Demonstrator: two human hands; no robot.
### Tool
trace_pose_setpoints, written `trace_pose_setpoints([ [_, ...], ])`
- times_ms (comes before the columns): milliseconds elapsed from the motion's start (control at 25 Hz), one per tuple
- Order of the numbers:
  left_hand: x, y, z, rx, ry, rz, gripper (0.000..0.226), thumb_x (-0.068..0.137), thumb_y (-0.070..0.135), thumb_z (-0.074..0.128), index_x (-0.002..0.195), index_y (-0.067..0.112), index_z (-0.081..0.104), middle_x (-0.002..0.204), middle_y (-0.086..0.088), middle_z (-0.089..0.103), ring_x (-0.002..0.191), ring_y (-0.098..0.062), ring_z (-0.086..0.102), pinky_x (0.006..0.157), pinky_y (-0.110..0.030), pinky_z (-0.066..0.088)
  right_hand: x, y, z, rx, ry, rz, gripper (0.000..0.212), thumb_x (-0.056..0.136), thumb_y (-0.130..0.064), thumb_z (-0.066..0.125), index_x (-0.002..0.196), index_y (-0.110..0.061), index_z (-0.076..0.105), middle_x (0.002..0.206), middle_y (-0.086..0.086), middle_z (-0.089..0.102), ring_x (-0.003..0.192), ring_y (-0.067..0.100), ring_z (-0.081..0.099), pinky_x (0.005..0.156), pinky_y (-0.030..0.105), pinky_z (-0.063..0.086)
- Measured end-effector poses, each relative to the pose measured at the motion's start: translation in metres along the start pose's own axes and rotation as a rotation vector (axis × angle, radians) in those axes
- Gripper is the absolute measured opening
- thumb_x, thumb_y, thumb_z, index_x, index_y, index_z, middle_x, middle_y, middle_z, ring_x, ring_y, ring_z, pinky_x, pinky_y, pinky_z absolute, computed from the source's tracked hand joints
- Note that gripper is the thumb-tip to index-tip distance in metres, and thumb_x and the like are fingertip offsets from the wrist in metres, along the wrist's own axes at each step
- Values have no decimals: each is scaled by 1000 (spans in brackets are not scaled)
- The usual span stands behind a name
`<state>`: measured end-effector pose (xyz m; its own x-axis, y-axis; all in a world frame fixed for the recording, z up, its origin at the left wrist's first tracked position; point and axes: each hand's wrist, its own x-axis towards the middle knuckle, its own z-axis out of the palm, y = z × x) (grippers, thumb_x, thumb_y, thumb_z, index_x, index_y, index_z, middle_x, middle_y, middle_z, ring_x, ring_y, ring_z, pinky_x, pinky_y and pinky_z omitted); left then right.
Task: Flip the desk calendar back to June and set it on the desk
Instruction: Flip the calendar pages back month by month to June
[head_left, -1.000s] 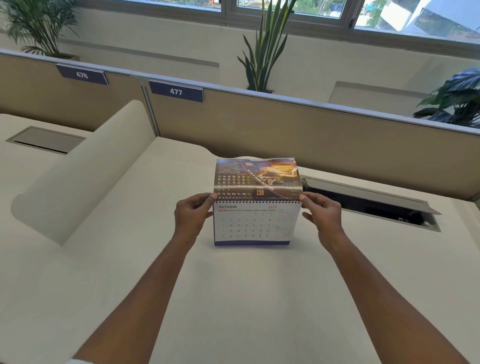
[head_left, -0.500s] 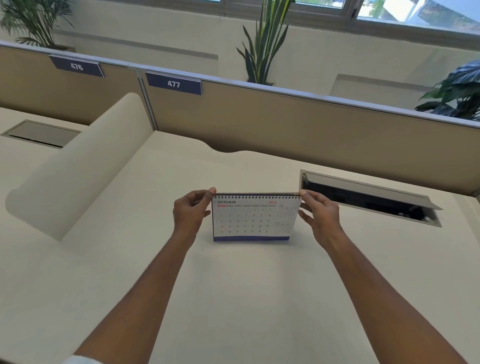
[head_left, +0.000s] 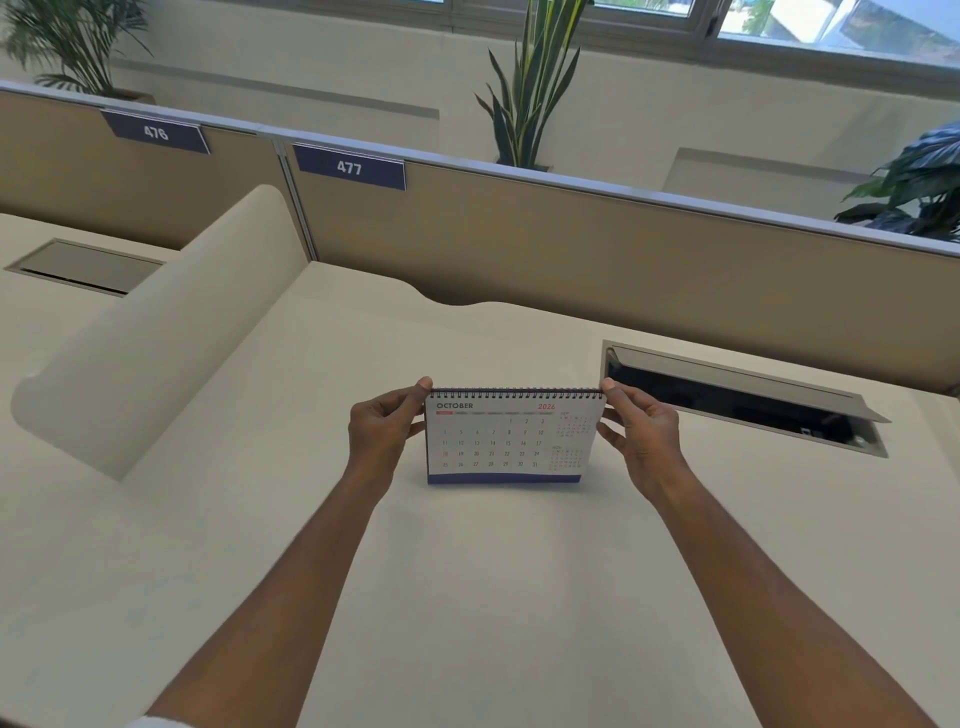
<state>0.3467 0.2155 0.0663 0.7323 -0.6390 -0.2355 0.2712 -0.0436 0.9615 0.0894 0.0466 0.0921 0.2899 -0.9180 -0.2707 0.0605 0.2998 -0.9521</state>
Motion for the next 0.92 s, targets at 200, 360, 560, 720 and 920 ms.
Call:
trace_pose_setpoints([
  [200,1,1,3,49,58,-22,33,88,45,82,89,12,84,92,-1,85,97,-19,80,82,-34,64,1,5,4,22,35,12,29,97,-32,69,102,-4,74,108,21,75,100,24,66,77,29,58],
  [360,0,0,7,67,98,-41,34,88,47,81,88,13,83,90,-1,84,96,-20,79,81,-34,63,2,8,6,35,67,39,31,95,-36,70,102,-6,74,103,16,78,102,24,66,86,34,59],
  [560,-2,-2,9,67,103,-57,39,87,54,80,86,15,83,88,2,84,90,-14,80,81,-33,65,0,9,5,35,74,56,30,94,-40,70,98,-10,73,100,12,80,98,23,68,86,34,58],
  [720,-5,-14,1,0,195,-46,38,90,51,78,85,13,82,91,-3,83,87,-16,79,83,-37,65,1,15,2,38,95,66,41,93,-46,70,101,-6,75,103,11,80,97,21,72,84,31,60],
  [920,-24,-48,-15,81,209,-88,6,92,22,78,88,19,81,91,-5,81,88,-23,78,99,-46,61,2,46,-14,-90,237,133,11,99,-21,67,95,-12,73,111,10,74,104,26,71,88,33,59],
])
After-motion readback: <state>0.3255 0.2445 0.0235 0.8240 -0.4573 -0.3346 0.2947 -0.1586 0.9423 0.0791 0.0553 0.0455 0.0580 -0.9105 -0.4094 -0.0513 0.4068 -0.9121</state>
